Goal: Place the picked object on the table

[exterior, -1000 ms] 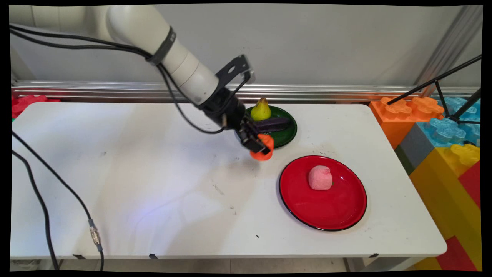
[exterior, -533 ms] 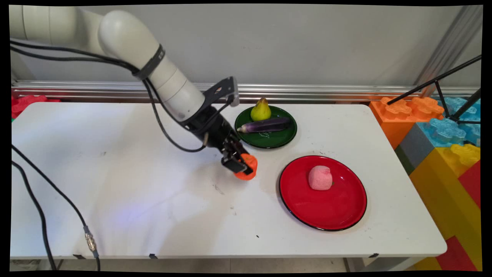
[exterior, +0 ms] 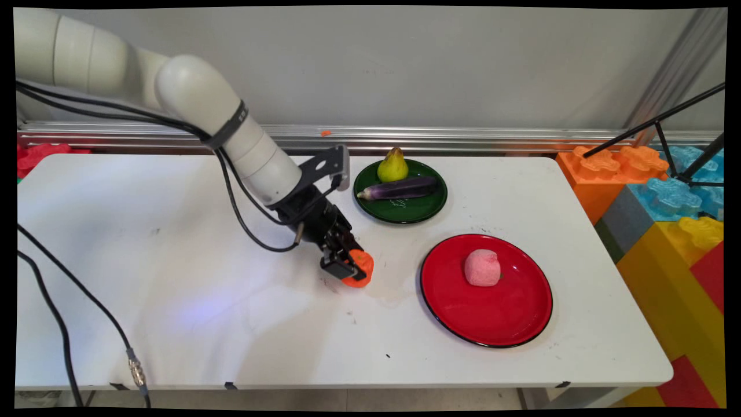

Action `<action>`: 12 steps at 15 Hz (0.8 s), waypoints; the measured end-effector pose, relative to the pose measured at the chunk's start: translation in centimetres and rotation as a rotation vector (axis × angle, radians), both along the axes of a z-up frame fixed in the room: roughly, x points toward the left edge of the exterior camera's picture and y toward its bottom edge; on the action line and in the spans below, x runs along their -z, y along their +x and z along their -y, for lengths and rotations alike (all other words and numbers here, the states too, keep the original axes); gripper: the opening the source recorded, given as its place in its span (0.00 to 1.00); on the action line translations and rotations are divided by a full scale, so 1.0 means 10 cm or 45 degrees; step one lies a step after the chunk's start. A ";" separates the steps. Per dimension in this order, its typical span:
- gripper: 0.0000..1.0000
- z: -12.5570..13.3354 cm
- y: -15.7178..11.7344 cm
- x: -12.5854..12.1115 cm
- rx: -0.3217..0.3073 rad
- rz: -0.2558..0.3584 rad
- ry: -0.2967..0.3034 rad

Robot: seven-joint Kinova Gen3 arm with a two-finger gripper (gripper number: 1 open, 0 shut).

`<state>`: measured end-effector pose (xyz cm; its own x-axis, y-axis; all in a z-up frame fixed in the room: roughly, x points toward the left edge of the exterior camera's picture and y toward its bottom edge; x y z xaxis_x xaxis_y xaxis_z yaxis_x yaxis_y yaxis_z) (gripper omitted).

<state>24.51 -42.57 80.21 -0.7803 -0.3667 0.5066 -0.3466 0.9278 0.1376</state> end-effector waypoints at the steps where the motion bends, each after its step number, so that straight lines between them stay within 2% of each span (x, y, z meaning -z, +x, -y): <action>1: 0.00 -0.01 0.01 0.04 0.008 0.002 -0.002; 12: 0.00 -0.01 0.04 0.29 0.063 0.010 -0.049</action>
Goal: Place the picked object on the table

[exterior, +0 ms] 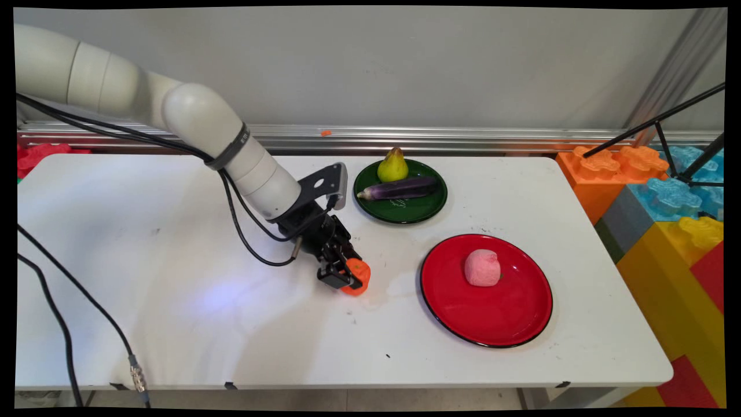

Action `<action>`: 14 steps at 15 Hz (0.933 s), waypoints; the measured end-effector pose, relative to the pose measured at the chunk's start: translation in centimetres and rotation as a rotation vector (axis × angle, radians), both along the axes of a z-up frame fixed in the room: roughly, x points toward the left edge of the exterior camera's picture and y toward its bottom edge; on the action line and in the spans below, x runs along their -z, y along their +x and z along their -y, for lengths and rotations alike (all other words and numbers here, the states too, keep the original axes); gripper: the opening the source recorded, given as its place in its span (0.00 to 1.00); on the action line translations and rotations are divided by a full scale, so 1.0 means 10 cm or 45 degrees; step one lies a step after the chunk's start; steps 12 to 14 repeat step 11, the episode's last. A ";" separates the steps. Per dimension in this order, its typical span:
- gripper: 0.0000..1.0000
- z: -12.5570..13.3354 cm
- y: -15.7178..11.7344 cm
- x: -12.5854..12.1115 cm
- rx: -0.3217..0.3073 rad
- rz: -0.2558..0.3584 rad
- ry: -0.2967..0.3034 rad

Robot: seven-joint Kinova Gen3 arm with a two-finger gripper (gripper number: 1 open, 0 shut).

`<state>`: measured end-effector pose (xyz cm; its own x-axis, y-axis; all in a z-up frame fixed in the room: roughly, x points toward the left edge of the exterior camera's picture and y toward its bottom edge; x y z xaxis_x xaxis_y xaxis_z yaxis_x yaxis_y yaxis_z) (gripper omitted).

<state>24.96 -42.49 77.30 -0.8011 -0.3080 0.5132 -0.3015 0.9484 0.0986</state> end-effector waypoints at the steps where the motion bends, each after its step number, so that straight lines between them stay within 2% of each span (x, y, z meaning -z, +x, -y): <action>1: 0.00 0.00 0.00 0.01 0.005 0.000 -0.004; 6: 0.00 0.00 0.00 0.05 0.026 0.000 -0.016; 7: 1.00 0.00 0.00 0.06 0.029 0.000 -0.018; 14: 1.00 0.00 0.00 0.07 0.043 -0.002 -0.030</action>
